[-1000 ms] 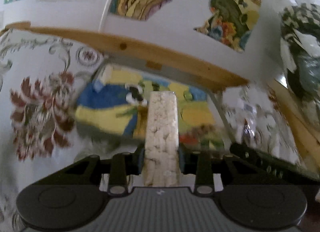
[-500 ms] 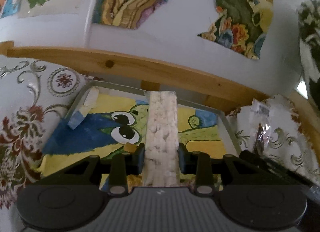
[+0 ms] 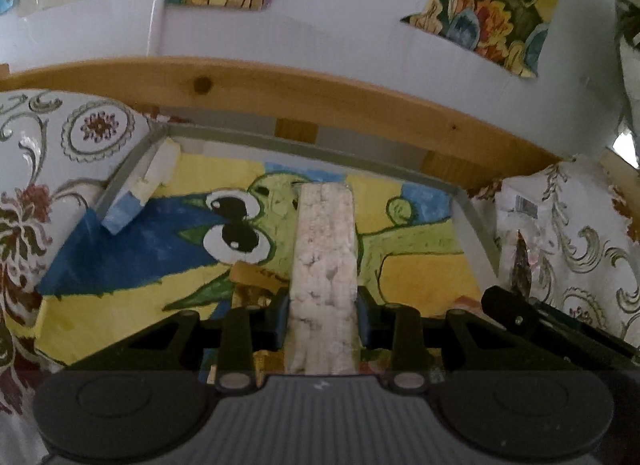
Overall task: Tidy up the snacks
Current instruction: 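Carry the clear bag with the right tool while the left tool carries the cracker bar to the tray, then open the right tool over the tray while the left tool releases the cracker bar there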
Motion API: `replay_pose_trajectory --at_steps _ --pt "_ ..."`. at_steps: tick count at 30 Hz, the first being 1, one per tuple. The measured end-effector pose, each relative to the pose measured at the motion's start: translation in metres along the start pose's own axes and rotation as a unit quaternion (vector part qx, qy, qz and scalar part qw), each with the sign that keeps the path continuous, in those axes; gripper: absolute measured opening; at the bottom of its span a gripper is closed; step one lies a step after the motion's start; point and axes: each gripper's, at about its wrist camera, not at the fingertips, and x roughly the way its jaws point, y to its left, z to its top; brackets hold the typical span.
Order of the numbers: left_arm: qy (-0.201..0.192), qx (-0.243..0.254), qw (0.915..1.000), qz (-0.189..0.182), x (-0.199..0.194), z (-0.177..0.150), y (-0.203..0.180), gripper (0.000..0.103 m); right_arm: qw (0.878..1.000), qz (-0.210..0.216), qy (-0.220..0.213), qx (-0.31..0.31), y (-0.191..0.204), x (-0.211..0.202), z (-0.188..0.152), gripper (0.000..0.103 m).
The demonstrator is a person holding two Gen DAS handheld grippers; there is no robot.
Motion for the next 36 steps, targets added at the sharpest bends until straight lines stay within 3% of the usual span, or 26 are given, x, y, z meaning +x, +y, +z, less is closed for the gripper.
replay_pose_trajectory --at_steps 21,23,29,31,36 --pt "0.028 0.015 0.9995 0.005 0.011 -0.003 -0.001 0.04 0.999 -0.009 0.037 0.018 -0.006 0.016 -0.005 0.049" --pt "0.022 0.005 0.9997 0.002 0.009 -0.002 0.002 0.042 0.999 -0.007 0.037 0.02 -0.007 0.015 -0.004 0.055" --pt "0.001 -0.02 0.9998 0.002 -0.006 0.001 0.011 0.057 0.999 -0.014 0.022 0.02 -0.007 0.006 0.0 0.072" --pt "-0.01 -0.025 0.9996 0.01 -0.014 0.002 0.015 0.07 1.0 -0.015 0.013 0.013 -0.005 0.0 0.002 0.077" --pt "-0.045 -0.032 0.9981 0.029 -0.041 0.008 0.026 0.089 1.0 -0.011 -0.016 -0.001 0.003 -0.023 0.007 0.087"
